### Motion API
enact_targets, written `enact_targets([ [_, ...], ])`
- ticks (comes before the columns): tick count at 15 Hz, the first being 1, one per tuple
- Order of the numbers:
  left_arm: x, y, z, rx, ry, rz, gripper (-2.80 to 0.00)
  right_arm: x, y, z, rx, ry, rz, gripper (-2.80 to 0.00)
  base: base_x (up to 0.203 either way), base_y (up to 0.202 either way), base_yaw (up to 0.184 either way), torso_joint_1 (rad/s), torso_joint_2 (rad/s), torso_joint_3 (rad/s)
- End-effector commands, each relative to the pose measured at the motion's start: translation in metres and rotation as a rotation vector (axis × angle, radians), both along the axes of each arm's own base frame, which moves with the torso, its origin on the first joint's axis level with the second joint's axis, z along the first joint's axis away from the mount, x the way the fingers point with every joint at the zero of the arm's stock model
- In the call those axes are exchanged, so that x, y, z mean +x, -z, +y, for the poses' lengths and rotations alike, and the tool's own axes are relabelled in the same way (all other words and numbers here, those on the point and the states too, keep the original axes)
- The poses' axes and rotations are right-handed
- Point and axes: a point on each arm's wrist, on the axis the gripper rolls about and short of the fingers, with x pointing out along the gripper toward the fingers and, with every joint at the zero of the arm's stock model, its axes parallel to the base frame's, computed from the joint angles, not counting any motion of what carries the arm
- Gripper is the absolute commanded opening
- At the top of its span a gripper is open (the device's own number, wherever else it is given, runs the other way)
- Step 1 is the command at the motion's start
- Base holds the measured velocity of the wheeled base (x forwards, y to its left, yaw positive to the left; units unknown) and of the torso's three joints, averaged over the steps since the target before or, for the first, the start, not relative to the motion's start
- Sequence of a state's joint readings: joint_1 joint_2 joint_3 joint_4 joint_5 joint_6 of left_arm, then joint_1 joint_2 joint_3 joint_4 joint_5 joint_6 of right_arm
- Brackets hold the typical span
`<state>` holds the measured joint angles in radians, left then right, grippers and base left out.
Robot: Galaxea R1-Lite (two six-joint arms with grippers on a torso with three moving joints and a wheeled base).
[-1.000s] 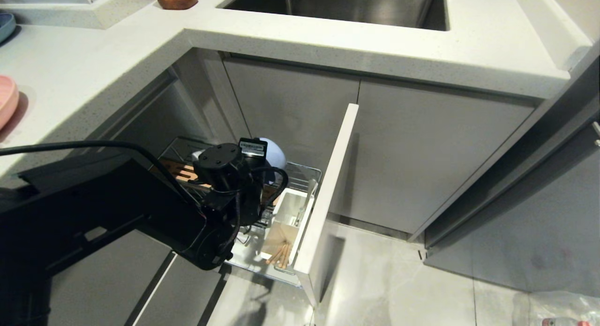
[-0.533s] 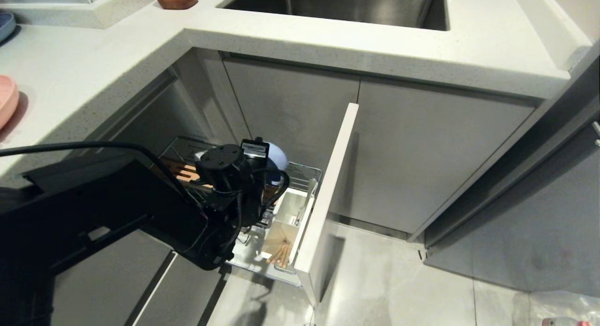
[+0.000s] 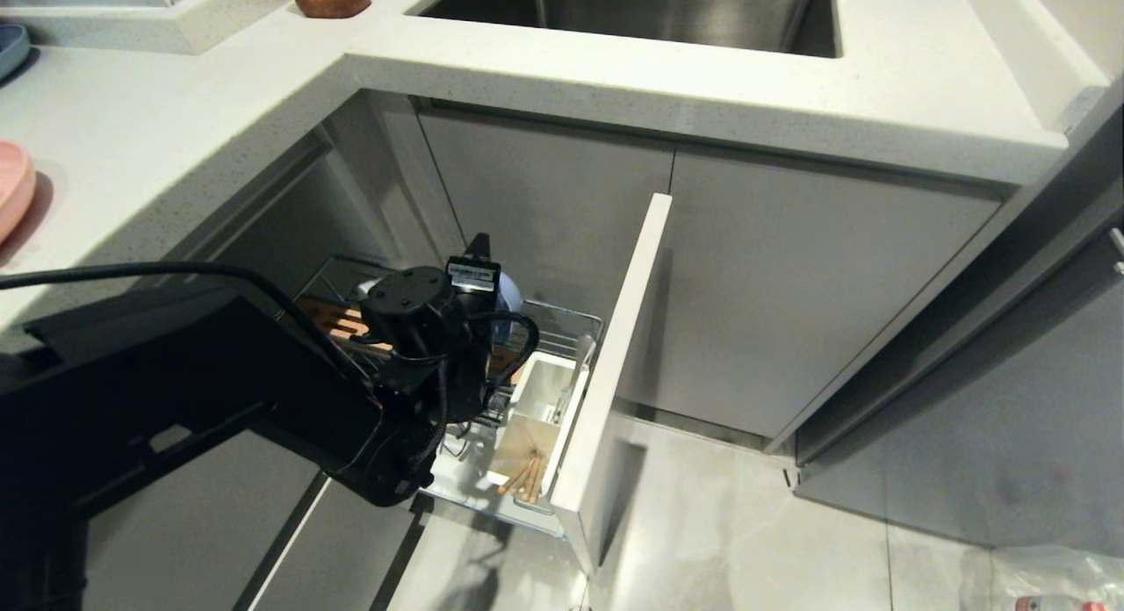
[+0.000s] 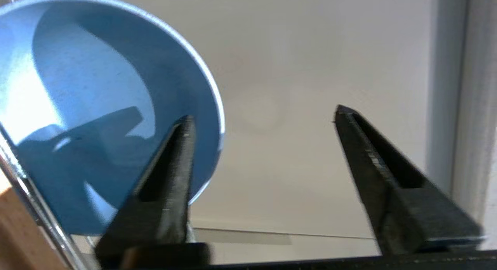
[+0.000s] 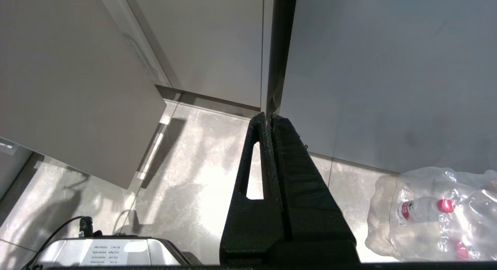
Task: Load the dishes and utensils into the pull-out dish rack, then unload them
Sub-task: Pick up the chopsticks and place it in the cupboard
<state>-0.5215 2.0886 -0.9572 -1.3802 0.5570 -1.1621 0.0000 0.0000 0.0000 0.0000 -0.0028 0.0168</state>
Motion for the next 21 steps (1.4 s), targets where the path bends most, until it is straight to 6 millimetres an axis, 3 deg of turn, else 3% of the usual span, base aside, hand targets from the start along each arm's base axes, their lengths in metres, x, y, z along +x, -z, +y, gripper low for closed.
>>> enact_targets([
  [1,-0.004,-0.01,0.002,-0.021,-0.002,-0.027,0.0,0.0,0.0,0.0,0.0,0.0,0.002,-2.8,0.0,0.0,0.0,0.0,0.0,0.0],
  [5,-0.016,-0.028,0.006,-0.013,0.0,-0.06,0.0,0.0,0.0,0.0,0.0,0.0,0.002,-2.8,0.0,0.0,0.0,0.0,0.0,0.0],
  [6,-0.02,-0.033,0.008,-0.013,0.0,-0.068,-2.8,0.0,0.0,0.0,0.001,0.0,0.002,-2.8,0.0,0.0,0.0,0.0,0.0,0.0],
  [13,-0.04,-0.059,0.012,0.073,0.064,-0.105,-2.8,0.0,0.0,0.0,0.0,0.0,0.001,-2.8,0.0,0.0,0.0,0.0,0.0,0.0],
  [17,-0.072,-0.101,0.03,0.157,0.125,-0.07,-2.8,0.0,0.0,0.0,0.0,0.0,0.002,-2.8,0.0,0.0,0.0,0.0,0.0,0.0],
  [21,-0.099,-0.128,0.044,0.263,0.252,-0.065,-2.8,0.0,0.0,0.0,0.0,0.0,0.002,-2.8,0.0,0.0,0.0,0.0,0.0,0.0],
])
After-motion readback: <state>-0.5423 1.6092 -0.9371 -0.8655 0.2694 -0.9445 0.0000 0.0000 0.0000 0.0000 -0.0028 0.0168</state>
